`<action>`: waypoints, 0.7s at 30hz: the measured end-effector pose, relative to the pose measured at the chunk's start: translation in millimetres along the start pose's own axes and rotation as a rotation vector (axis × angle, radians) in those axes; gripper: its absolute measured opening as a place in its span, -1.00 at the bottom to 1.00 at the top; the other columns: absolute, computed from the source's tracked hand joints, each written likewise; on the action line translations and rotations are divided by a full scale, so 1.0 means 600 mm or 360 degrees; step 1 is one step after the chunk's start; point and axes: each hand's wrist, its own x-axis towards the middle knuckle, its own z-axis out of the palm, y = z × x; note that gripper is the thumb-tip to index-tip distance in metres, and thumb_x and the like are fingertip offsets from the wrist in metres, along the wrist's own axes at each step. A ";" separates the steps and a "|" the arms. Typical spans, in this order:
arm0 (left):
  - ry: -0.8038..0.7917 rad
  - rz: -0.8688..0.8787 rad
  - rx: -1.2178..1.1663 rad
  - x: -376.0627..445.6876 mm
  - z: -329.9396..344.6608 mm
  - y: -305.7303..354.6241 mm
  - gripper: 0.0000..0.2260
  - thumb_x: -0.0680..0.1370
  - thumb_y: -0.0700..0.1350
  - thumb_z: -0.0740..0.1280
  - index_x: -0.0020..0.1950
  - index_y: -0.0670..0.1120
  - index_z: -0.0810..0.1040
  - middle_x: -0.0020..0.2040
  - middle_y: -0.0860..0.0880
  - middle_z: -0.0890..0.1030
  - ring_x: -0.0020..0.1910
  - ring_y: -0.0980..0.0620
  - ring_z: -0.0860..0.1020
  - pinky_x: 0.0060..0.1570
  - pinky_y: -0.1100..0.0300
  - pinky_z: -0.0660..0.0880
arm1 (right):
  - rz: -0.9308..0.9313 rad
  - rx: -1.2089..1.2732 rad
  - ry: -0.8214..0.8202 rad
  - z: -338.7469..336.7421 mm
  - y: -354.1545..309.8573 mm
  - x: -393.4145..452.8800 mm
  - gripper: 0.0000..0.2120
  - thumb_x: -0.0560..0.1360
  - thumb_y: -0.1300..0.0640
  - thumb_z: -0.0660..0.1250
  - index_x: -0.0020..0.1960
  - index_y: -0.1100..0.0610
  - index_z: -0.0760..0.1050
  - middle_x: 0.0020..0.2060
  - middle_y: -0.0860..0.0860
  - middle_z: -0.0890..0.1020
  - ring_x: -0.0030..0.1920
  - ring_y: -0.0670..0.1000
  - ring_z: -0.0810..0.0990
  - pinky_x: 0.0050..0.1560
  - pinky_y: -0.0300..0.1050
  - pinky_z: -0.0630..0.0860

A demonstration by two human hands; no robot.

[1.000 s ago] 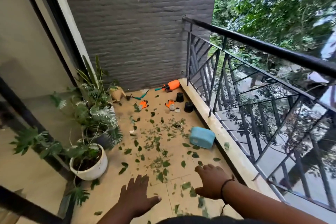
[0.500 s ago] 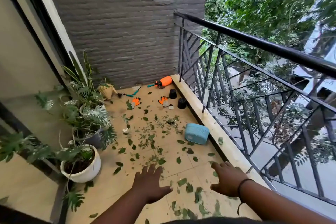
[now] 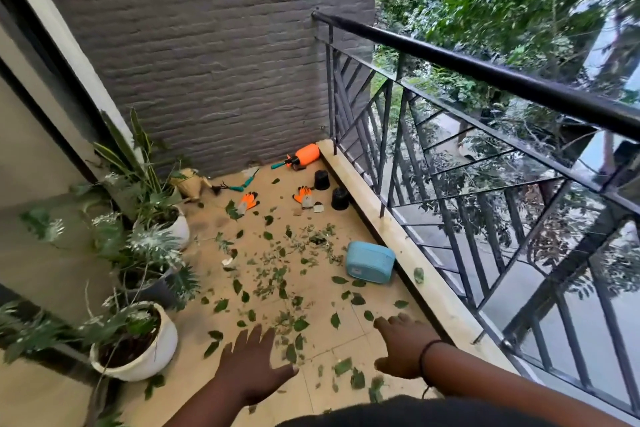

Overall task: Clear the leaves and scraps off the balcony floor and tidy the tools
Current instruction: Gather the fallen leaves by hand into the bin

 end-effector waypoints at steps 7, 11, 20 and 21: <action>0.0039 0.0041 -0.0021 0.046 -0.053 0.084 -0.15 0.49 0.45 0.10 0.62 0.05 -0.10 0.63 -0.04 -0.09 0.59 -0.10 -0.06 0.53 -0.06 -0.01 | 0.0021 0.0030 -0.0007 -0.048 0.079 0.061 -0.32 0.48 -0.24 0.29 0.48 0.02 0.19 0.37 0.08 0.41 0.35 0.12 0.37 0.31 0.06 0.39; 0.0055 0.0081 -0.0029 0.066 -0.070 0.102 -0.17 0.51 0.43 0.10 0.62 0.04 -0.09 0.62 -0.05 -0.10 0.59 -0.11 -0.07 0.53 -0.09 -0.01 | 0.0025 0.0100 0.0002 -0.067 0.094 0.091 -0.32 0.47 -0.25 0.31 0.48 -0.01 0.20 0.38 0.05 0.40 0.35 0.08 0.37 0.31 0.03 0.40; -0.0059 0.0119 -0.0067 0.158 -0.117 0.020 -0.15 0.50 0.45 0.10 0.62 0.04 -0.10 0.62 -0.06 -0.13 0.59 -0.14 -0.11 0.52 -0.12 -0.02 | 0.0063 0.0098 -0.0006 -0.104 0.059 0.174 -0.33 0.46 -0.26 0.31 0.47 -0.06 0.20 0.38 0.02 0.40 0.36 0.05 0.36 0.32 -0.01 0.40; -0.0053 0.0127 -0.0063 0.172 -0.127 0.003 -0.16 0.51 0.44 0.11 0.62 0.03 -0.11 0.62 -0.06 -0.13 0.59 -0.14 -0.10 0.52 -0.11 -0.03 | 0.0078 0.0074 0.0010 -0.113 0.049 0.189 -0.32 0.45 -0.26 0.31 0.47 -0.06 0.20 0.37 0.01 0.41 0.36 0.04 0.37 0.31 -0.01 0.41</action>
